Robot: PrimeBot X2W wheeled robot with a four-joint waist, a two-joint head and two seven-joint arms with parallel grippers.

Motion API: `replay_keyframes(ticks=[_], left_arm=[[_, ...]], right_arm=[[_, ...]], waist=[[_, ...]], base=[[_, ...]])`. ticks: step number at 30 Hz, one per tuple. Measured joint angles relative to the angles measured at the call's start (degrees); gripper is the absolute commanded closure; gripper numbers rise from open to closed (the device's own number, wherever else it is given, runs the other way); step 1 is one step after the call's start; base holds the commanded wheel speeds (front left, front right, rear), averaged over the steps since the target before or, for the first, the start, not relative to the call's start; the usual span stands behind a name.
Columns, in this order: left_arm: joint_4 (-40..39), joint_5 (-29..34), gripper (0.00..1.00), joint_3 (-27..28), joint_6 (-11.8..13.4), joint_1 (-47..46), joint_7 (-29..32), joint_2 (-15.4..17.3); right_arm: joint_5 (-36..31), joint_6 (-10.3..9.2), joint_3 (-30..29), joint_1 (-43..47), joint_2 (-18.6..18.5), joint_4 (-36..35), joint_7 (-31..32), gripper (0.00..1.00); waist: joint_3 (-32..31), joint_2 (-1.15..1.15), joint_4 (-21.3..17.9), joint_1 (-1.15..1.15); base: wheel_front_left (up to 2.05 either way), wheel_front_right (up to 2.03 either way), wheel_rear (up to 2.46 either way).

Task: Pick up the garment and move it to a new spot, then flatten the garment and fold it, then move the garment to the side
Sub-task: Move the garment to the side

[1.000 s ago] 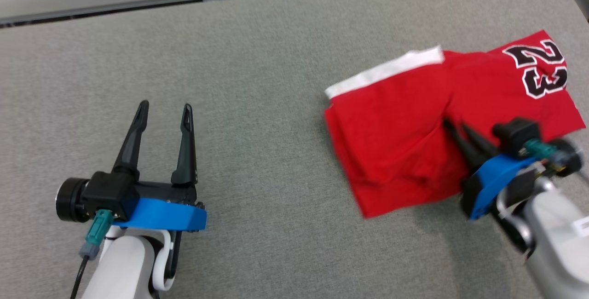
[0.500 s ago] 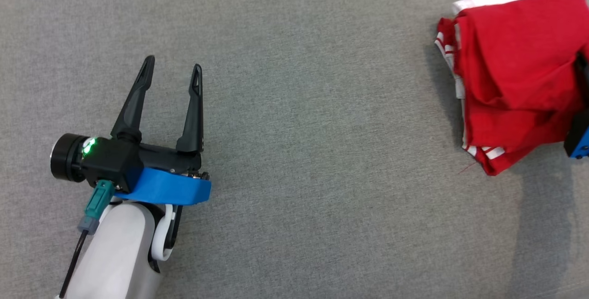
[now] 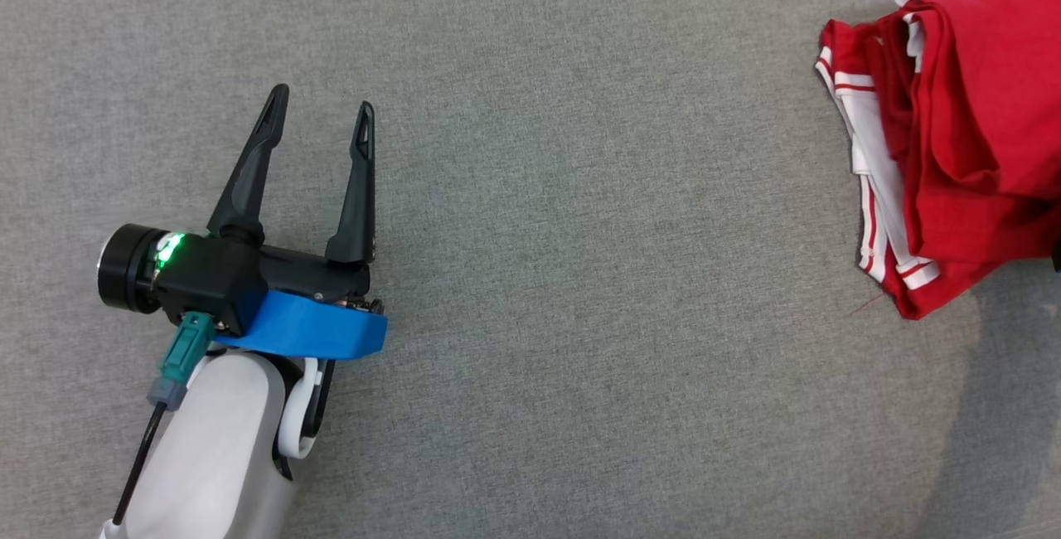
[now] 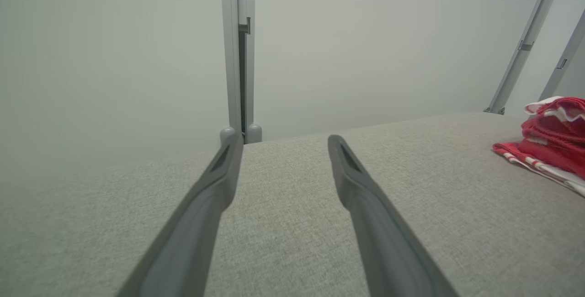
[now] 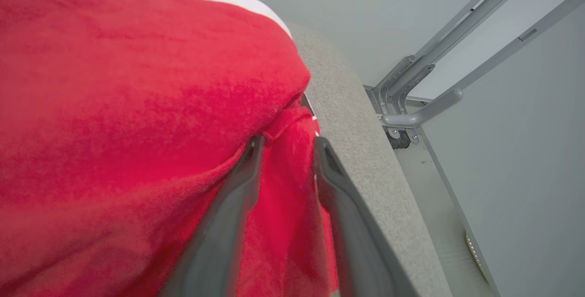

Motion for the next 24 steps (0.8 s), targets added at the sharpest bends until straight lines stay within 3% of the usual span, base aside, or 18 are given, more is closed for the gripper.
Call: replay_keyframes(ticks=[6, 12, 19, 24], left_arm=[[1.1, -0.4, 0.0, 0.1, 0.0, 1.0, -0.2, 0.0], [2.3, -1.2, 0.0, 0.4, 0.6, 3.8, -0.4, 0.2], [3.5, -2.6, 0.0, 1.0, 2.2, 8.5, 0.0, 0.2], [4.9, -3.7, 0.0, 1.4, 3.4, 11.6, 0.0, -0.1]], right_arm=[[-2.7, -0.01, -3.6, 2.8, 2.8, -1.9, -4.3, 0.0], [-3.1, -0.01, -5.1, 10.9, 10.4, -10.8, -8.1, 0.0], [-1.7, -0.01, -0.3, 20.5, 17.7, -22.5, -7.0, 0.0], [-0.4, -0.01, 3.2, 25.5, 19.5, -28.4, -5.3, 0.0]], waist=[[-2.2, 0.0, 0.2, -0.01], [-6.4, 0.0, 0.4, -0.01], [-12.0, -0.01, 0.5, -0.02], [-16.1, -0.01, 2.0, -0.02]], base=[[0.0, 0.0, 0.0], [0.0, 0.0, 0.0], [0.0, 0.0, 0.0], [0.0, 0.0, 0.0]])
